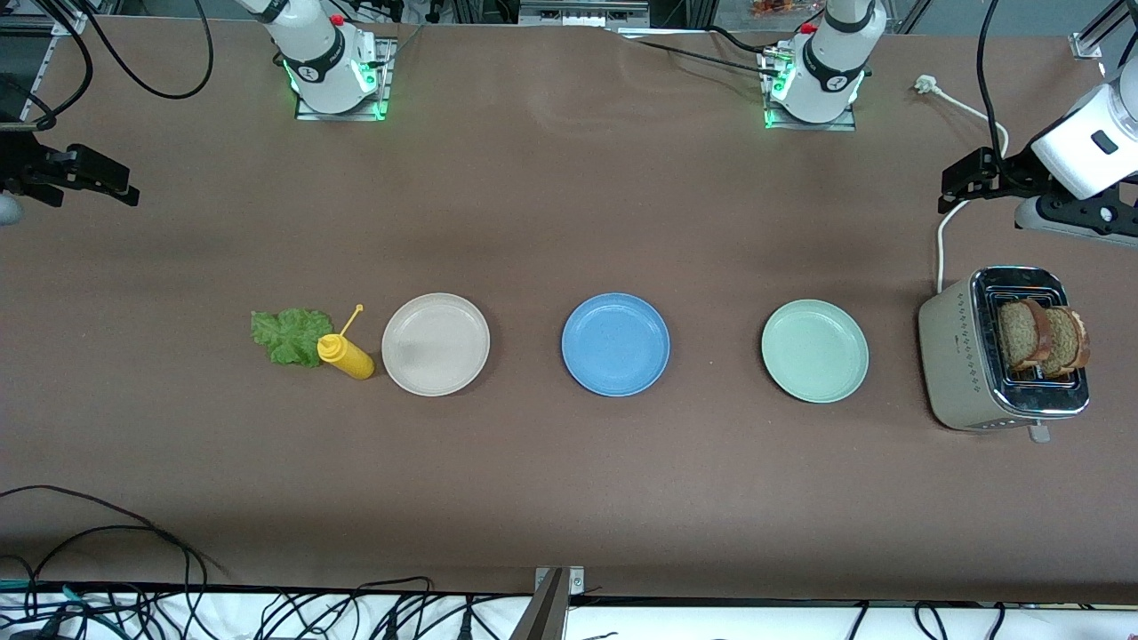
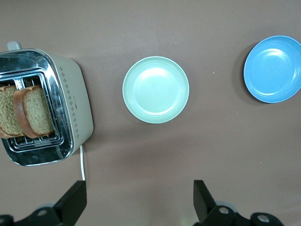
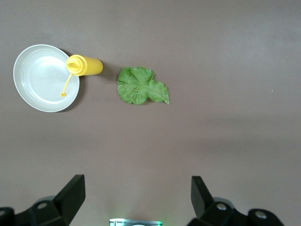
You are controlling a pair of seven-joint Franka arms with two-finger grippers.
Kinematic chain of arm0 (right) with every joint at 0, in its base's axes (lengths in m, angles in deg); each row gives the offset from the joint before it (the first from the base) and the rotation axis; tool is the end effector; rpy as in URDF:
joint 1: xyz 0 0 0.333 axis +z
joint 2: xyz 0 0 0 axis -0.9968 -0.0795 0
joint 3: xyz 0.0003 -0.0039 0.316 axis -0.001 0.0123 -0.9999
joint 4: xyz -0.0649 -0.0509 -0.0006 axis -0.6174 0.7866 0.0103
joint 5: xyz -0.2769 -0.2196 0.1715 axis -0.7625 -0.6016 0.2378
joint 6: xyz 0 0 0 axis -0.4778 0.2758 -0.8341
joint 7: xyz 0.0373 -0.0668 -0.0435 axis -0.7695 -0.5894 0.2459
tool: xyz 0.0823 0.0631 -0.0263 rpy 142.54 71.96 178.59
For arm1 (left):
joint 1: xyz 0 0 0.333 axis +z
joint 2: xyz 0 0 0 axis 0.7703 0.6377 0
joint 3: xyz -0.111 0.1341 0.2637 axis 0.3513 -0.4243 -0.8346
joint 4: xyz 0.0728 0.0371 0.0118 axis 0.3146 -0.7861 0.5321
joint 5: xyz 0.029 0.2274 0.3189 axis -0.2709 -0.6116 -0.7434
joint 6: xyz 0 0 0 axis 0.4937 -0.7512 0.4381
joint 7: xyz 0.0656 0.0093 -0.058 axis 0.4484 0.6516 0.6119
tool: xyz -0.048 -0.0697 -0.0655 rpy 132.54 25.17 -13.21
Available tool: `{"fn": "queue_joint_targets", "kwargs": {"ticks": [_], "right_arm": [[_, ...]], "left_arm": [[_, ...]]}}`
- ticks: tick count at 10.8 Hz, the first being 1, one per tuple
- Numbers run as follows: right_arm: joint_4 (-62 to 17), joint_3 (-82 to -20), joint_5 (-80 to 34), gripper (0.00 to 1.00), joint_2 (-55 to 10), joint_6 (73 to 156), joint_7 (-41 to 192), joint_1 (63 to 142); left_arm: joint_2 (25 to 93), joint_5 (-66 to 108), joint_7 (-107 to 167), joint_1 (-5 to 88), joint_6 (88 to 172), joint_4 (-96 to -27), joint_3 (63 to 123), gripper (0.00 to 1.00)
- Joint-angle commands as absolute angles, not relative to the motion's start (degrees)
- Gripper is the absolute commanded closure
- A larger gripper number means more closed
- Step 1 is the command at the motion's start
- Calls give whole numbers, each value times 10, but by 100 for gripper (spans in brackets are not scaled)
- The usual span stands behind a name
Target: Make sandwich in blue plate with both arms
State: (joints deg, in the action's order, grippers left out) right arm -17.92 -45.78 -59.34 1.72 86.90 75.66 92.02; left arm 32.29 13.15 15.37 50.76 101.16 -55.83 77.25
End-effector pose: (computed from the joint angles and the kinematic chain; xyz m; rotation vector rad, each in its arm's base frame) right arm 0.5417 -0.0387 0.6000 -3.1209 -0.0278 0.1331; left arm 0.5426 -0.0206 0.5989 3.0986 -0.2799 -0.1260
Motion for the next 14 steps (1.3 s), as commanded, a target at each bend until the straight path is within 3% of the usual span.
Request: {"fn": "queue_joint_targets", "kwargs": {"ticks": [1,14], "right_arm": [[-164,-456,-601,0,13,856,764,920],[-164,-454,-601,0,15,846,765,920]], "left_arm": [[320,118,148,506,1010,-553,770,0],[320,119,148,506,1010,-553,770,0]]}}
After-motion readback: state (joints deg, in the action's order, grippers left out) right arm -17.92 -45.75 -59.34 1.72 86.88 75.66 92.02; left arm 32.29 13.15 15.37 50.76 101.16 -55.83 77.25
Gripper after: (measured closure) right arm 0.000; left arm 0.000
